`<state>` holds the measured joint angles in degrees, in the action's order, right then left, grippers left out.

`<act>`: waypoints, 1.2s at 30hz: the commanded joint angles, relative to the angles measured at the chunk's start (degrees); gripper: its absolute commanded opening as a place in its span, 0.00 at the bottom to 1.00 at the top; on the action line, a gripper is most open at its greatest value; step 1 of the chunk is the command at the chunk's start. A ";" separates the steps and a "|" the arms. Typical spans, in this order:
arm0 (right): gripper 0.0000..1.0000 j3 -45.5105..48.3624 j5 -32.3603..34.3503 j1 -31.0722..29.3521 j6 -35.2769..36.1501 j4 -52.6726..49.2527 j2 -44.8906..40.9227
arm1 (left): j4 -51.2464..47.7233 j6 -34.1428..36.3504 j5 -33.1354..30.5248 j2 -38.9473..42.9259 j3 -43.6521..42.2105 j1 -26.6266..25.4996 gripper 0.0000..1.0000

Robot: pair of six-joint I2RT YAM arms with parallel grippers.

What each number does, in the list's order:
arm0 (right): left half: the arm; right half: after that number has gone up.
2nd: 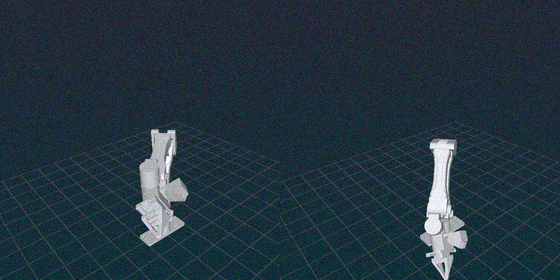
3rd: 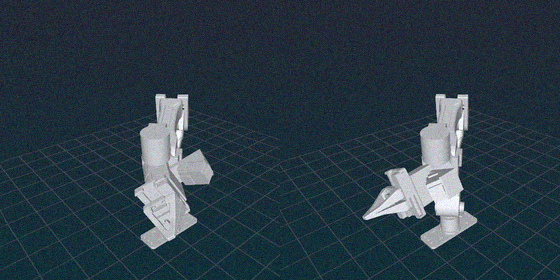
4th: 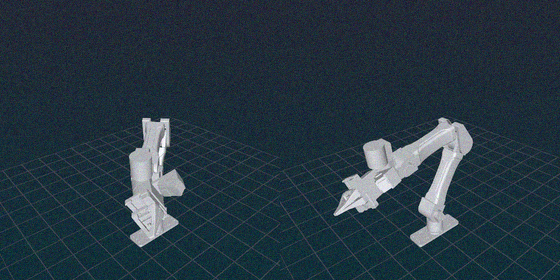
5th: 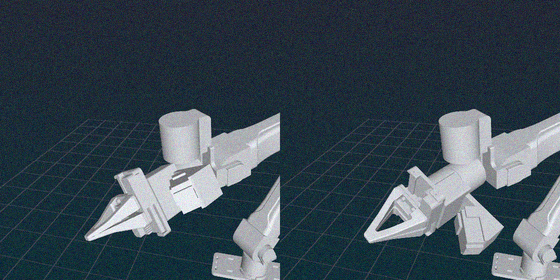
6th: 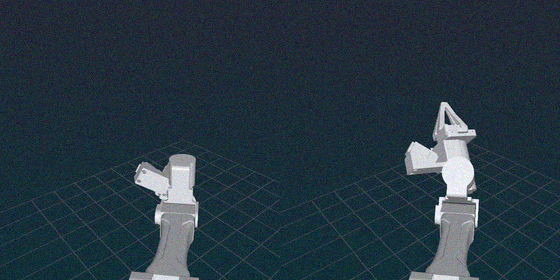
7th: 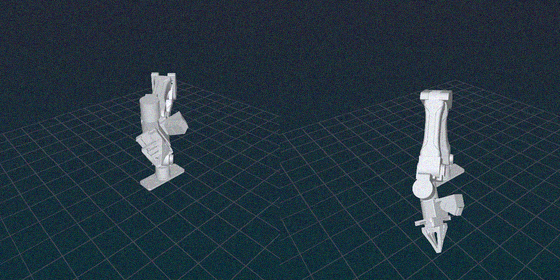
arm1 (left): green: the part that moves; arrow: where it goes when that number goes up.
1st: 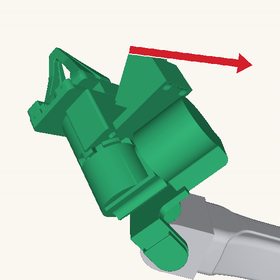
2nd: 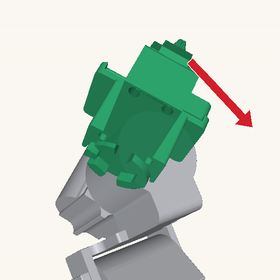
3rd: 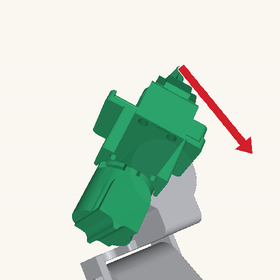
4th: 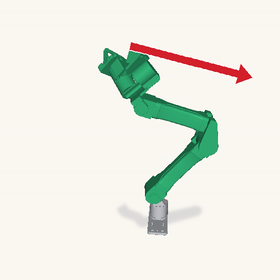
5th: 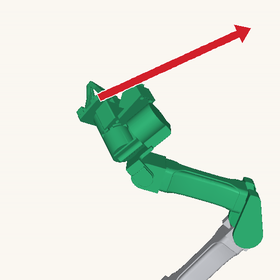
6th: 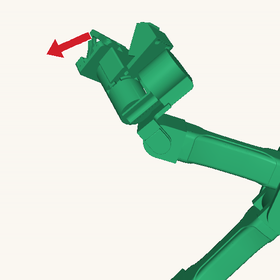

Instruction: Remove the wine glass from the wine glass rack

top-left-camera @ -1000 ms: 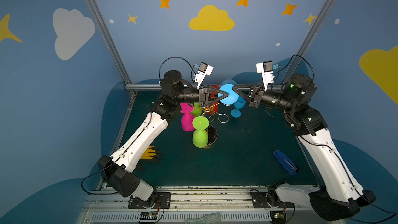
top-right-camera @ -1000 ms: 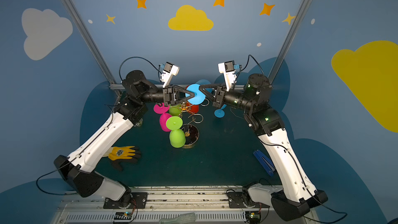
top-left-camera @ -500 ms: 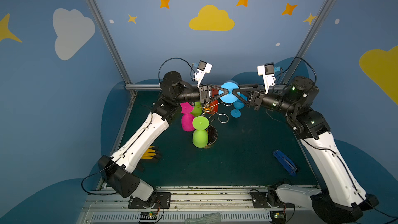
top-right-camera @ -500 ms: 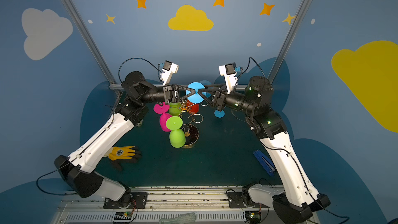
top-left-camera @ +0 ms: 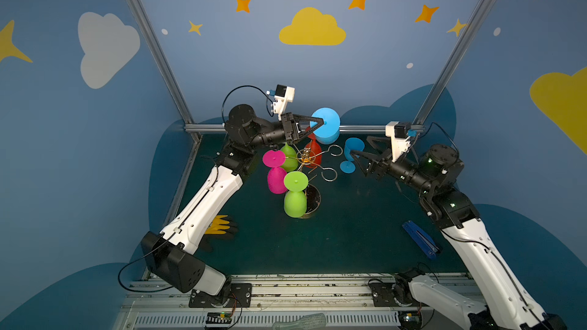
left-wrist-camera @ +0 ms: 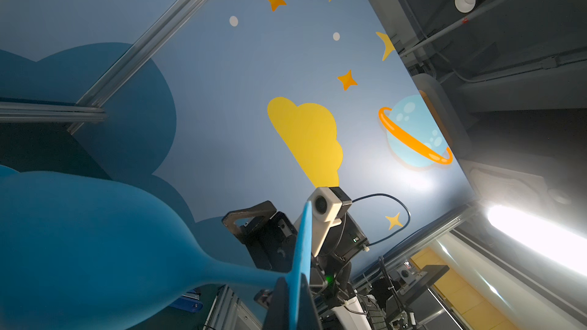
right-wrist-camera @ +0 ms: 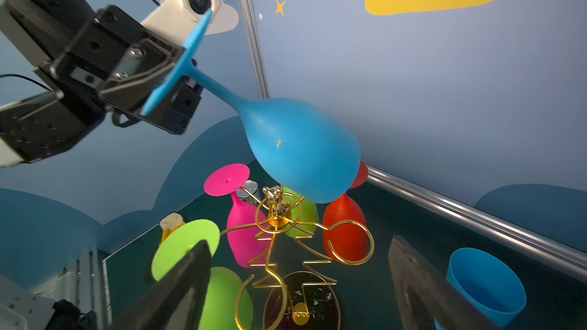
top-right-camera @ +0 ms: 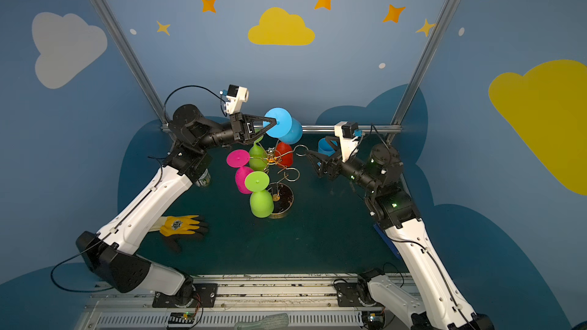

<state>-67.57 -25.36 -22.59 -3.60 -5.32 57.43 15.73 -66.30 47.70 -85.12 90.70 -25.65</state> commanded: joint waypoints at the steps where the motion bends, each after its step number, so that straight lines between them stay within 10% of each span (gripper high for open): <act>1: 0.92 1.72 -4.41 0.00 8.95 11.02 1.37 | 0.81 -1.13 -0.55 1.38 0.54 0.16 0.03; 36: 0.89 -13.27 -10.31 -6.76 16.57 15.13 24.43 | 2.53 -7.26 0.55 3.03 -0.65 0.04 0.03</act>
<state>-78.85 -35.62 -28.80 13.82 10.22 81.69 15.55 -73.32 47.44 -83.55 90.24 -25.65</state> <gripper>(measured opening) 0.899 0.049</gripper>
